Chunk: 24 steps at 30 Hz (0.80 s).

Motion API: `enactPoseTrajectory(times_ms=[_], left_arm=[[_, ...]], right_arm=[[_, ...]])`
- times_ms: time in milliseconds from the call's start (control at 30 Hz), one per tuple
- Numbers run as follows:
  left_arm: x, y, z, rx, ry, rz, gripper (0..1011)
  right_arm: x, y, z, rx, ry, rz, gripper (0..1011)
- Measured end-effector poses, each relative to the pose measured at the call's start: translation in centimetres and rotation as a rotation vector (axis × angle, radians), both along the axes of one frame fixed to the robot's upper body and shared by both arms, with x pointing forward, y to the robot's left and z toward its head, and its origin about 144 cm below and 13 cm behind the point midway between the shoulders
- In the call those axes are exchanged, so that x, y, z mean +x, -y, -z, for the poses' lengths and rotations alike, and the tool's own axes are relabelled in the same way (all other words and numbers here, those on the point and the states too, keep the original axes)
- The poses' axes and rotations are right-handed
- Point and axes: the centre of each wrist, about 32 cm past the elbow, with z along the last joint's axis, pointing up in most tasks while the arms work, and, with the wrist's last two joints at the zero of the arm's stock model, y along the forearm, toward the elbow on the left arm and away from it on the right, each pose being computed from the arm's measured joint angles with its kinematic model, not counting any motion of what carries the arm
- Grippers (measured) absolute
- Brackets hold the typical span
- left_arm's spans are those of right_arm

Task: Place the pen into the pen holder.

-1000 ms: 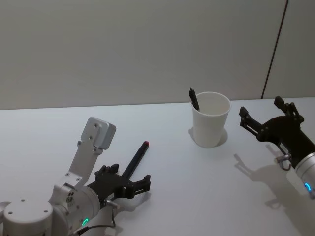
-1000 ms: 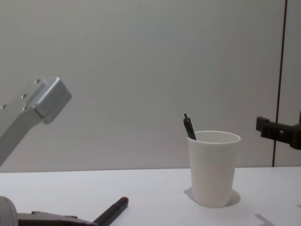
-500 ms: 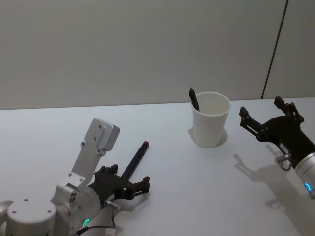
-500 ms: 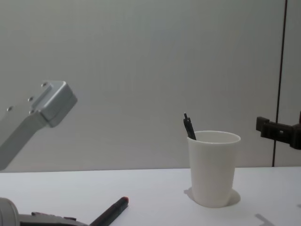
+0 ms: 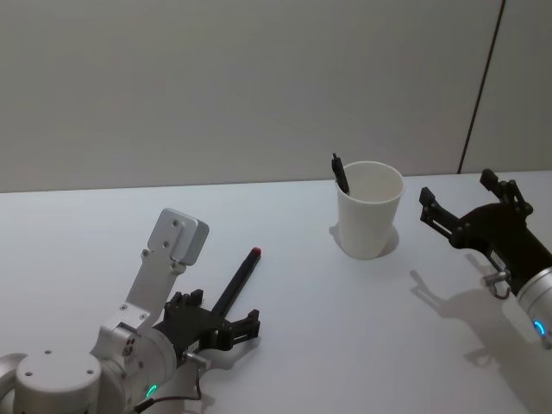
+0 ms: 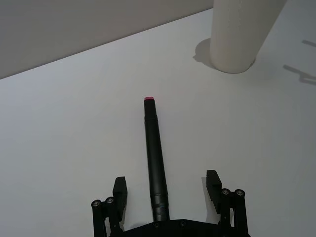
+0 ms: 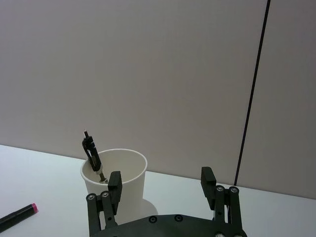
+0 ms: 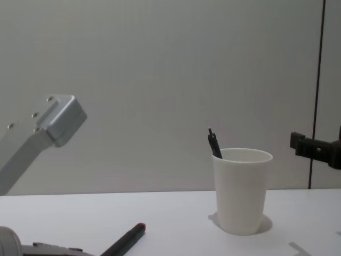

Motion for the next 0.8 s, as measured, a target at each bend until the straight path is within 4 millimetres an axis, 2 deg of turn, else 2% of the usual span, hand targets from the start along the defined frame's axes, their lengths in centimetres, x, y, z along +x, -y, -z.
enactPoseTrajectory(times_ms=[633,767,800], left_arm=[[0.09,-0.09,0.16,-0.026,-0.028,-0.011,1001],[0.11,-0.12,0.16,-0.028,-0.032,-0.012,964],[0.11,-0.13,0.16,-0.028,-0.032,-0.012,929]], right_arm=[[0.00,0.00,0.00,0.000,0.000,0.000,1001],[0.00,0.00,0.00,0.000,0.000,0.000,1001],[0.00,0.00,0.00,0.000,0.000,0.000,1001]])
